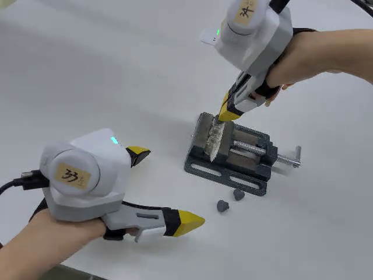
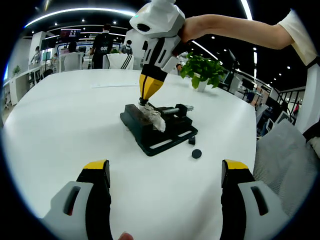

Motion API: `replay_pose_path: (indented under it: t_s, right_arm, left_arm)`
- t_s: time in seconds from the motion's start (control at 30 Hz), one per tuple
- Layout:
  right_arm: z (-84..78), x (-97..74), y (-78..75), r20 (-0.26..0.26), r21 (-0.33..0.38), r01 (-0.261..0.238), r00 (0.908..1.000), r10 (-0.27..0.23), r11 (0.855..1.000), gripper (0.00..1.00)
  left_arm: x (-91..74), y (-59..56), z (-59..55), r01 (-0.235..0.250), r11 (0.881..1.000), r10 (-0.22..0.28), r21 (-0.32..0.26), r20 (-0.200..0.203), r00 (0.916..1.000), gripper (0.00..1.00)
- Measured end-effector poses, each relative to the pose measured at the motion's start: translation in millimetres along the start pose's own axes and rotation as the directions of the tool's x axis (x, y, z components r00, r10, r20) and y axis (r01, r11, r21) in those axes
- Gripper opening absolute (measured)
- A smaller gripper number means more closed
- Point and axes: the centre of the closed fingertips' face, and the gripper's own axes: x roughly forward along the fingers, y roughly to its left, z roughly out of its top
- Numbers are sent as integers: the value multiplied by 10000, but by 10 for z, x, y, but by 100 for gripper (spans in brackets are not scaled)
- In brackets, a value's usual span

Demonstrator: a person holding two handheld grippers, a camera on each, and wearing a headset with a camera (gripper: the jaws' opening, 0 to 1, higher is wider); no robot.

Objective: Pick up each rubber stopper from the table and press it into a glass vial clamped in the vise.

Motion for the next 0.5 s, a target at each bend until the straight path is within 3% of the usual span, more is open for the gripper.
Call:
replay_pose_path:
  t_s: [0.13,0.17,0.3,0.33,0.37,0.4,0.47,0.5]
  right_arm:
    - [11,14,-9,-369,220,82,9993,-74,9997,0]
    - [3,20,-24,-570,-92,171,9982,-176,9998,0]
    - [5,21,-19,-571,191,313,9979,-301,9993,0]
    - [-1,20,-25,-506,172,327,9982,-318,9993,0]
    - [1,23,-28,-339,603,379,9988,-359,9975,0]
    - [-13,13,-32,-309,373,376,9989,-365,9986,0]
    - [-10,7,-30,228,757,417,9988,-435,9963,0]
    - [-7,8,-28,555,1324,394,9974,-471,9904,0]
  left_arm:
    - [-19,-5,2,-71,10000,71,34,-38,10000,91]
    - [-31,-12,7,-79,9999,79,67,-48,10000,91]
    - [-59,-3,19,-148,9998,148,99,1,9999,91]
    - [-72,-14,41,-172,9998,172,104,19,9999,91]
    - [-81,-25,59,-177,9998,177,119,33,9998,91]
    - [-89,-39,83,-185,9997,184,151,53,9998,91]
    - [-110,-57,132,-218,9994,216,261,77,9997,91]
    - [-121,-55,155,-217,9993,213,304,111,9997,91]
